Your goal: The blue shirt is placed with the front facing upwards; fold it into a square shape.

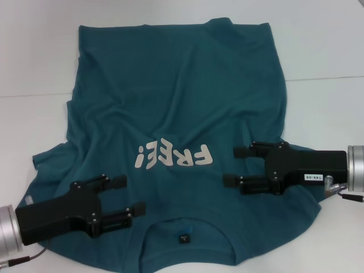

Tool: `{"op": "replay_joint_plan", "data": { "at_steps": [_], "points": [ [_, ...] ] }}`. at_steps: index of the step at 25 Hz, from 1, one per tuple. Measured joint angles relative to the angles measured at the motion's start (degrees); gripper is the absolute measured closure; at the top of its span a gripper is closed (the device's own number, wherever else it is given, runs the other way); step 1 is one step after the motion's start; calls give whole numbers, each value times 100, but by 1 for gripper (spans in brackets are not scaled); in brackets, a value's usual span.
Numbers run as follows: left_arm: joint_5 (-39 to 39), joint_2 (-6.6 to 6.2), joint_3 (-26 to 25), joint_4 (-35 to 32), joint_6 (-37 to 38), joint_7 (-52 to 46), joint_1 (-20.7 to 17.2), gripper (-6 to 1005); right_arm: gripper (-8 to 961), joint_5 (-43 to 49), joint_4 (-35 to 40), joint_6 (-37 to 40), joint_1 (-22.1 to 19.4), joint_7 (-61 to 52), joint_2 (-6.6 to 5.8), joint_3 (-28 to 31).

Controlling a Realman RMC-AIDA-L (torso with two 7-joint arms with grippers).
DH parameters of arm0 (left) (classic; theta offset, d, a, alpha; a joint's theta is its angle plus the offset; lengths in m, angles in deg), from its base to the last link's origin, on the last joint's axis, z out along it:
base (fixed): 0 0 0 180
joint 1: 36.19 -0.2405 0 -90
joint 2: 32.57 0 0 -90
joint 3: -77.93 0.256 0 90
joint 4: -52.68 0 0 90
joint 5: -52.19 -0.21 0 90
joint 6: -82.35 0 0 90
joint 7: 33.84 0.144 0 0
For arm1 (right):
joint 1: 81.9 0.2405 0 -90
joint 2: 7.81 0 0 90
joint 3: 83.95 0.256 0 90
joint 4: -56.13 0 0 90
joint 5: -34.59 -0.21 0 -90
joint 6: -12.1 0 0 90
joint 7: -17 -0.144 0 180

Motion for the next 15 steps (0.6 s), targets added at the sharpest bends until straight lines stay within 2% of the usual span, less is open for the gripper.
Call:
{"op": "replay_joint_plan", "data": {
  "at_steps": [15],
  "points": [
    [-10, 0, -2, 0, -38, -12, 20, 174, 64, -8, 0, -72, 26, -7, 9, 0]
  ]
}}
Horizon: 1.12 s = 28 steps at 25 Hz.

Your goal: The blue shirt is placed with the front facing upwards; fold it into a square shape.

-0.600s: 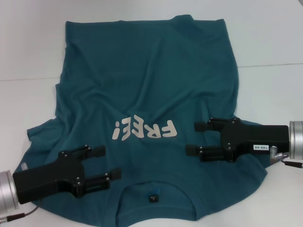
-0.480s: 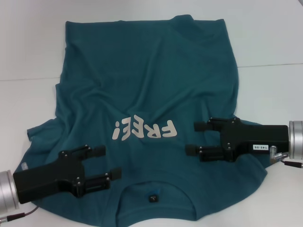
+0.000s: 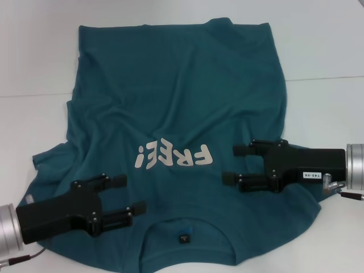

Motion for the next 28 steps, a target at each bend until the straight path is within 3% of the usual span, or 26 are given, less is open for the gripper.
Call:
{"op": "replay_joint_plan", "data": {
  "at_steps": [9, 17, 22, 28],
  "points": [
    [21, -51, -185, -48, -635, -695, -7, 173, 68, -31, 0, -13, 23, 54, 35, 32],
    [31, -88, -712, -71, -699, -888, -46, 173, 69, -35, 2, -14, 34, 41, 45, 11],
    [18, -120, -1045, -66, -1123, -1261, -74, 174, 68, -36, 4, -18, 42, 13, 50, 9],
    [-3, -127, -1092, -68, -1463, -1354, -119, 174, 68, -36, -25, -18, 43, 1, 53, 8]
  ]
}}
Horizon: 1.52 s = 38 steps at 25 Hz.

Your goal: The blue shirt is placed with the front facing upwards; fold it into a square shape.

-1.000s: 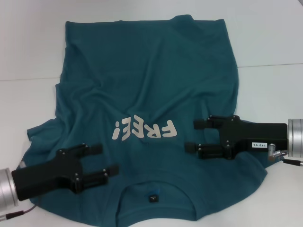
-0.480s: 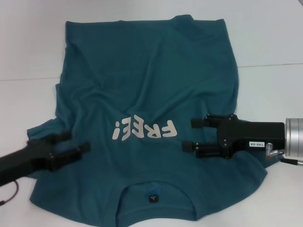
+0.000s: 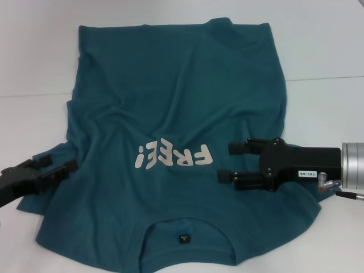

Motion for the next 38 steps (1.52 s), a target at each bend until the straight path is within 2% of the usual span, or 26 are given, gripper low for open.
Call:
{"op": "replay_joint_plan", "data": {
  "at_steps": [10, 17, 26, 38],
  "points": [
    [-10, -4, 8, 36, -922, -132, -3, 174, 69, 0, -20, 3, 0, -4, 11, 26],
    [-18, 51, 74, 63, -1328, -90, 36, 174, 68, 1, -20, 1, 0, -8, 18, 38],
    [-20, 71, 348, 125, -1547, -75, 55, 175, 68, -3, 5, 1, 0, -50, 18, 45],
    [-19, 92, 430, 131, -1588, -77, 19, 175, 69, -9, 25, 2, 0, -80, 17, 45]
  ]
}}
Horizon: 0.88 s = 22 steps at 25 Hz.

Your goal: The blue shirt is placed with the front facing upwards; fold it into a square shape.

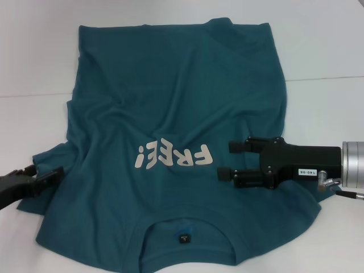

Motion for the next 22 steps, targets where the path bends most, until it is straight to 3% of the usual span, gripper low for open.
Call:
{"op": "replay_joint_plan", "data": {
  "at_steps": [11, 20, 22],
  "points": [
    [-13, 16, 90, -43, -48, -18, -6, 204, 68, 0, 0, 10, 0, -13, 0, 1],
    [-18, 27, 88, -138, -68, -38, -25, 410, 69, -11, 0, 21, -5, -13, 0, 9],
    [-18, 27, 87, -138, -70, -39, -26, 494, 69, -13, -3, 24, -13, -13, 0, 9]
  ]
}}
